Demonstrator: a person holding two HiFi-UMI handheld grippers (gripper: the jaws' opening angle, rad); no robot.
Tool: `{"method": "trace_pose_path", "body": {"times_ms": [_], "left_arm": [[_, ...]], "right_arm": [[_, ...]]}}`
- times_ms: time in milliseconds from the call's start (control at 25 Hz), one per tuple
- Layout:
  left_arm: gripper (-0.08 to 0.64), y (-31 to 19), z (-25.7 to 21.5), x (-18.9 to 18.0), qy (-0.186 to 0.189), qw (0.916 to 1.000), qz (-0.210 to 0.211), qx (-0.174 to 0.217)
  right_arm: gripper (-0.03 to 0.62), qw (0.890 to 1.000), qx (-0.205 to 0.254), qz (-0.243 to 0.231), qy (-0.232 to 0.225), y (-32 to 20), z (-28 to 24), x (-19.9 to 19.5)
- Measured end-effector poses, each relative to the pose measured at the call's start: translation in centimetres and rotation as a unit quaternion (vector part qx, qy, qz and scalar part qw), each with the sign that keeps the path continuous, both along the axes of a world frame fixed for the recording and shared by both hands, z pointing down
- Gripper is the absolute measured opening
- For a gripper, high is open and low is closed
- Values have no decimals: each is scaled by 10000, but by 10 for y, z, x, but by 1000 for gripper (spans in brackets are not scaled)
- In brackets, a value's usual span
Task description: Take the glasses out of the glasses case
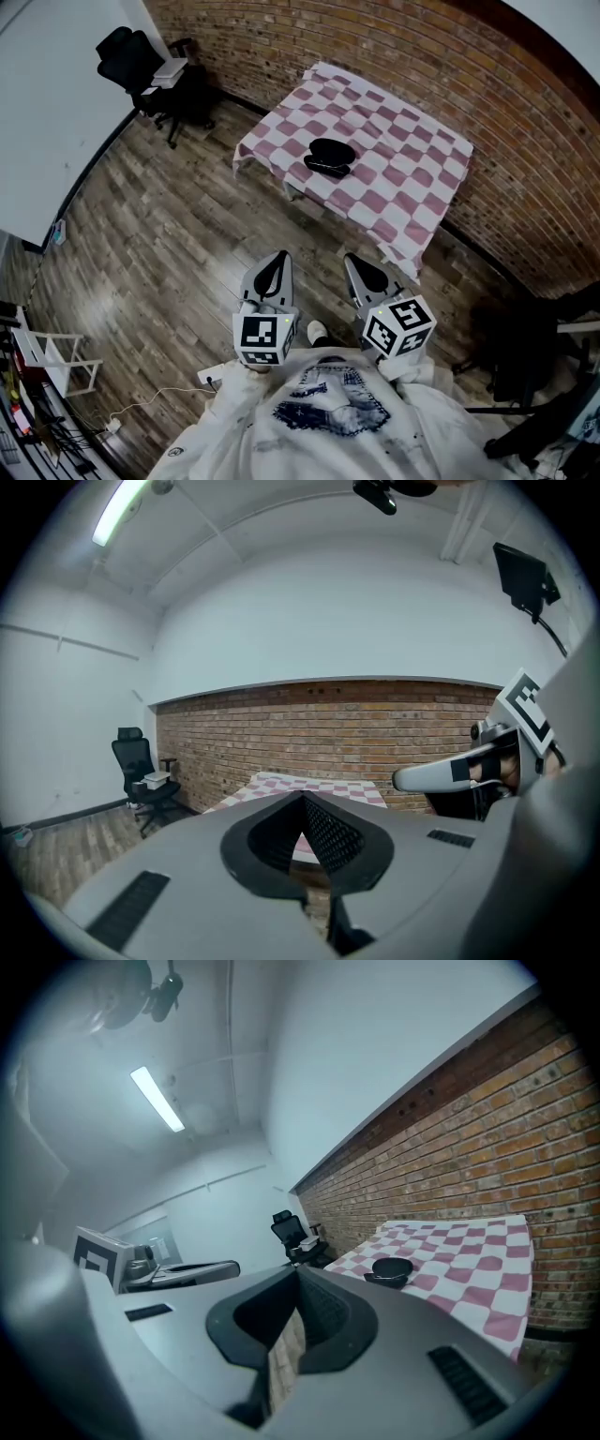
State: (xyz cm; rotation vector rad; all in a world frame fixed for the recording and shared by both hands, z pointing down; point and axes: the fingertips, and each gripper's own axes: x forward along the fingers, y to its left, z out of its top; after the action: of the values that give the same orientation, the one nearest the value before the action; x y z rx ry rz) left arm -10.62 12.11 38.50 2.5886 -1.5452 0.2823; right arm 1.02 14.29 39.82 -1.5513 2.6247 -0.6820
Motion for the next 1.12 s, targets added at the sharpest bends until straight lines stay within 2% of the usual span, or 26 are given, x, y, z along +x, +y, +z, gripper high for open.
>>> {"method": "trace_pose_path", "body": {"times_ms": [240,560,1120], "left_arm": [[9,-23,-2,-26,104,9999,-10,48],[9,-35,2,-34,251,9997,16,2],[9,-66,12,-44,187,9997,-65,-139]], "right_arm": [[14,9999,43,62,78,-16,-3,-20],[14,9993,-58,281,223,-19,0,-16],[14,9997,-141,80,207,-57,7,-31]]}}
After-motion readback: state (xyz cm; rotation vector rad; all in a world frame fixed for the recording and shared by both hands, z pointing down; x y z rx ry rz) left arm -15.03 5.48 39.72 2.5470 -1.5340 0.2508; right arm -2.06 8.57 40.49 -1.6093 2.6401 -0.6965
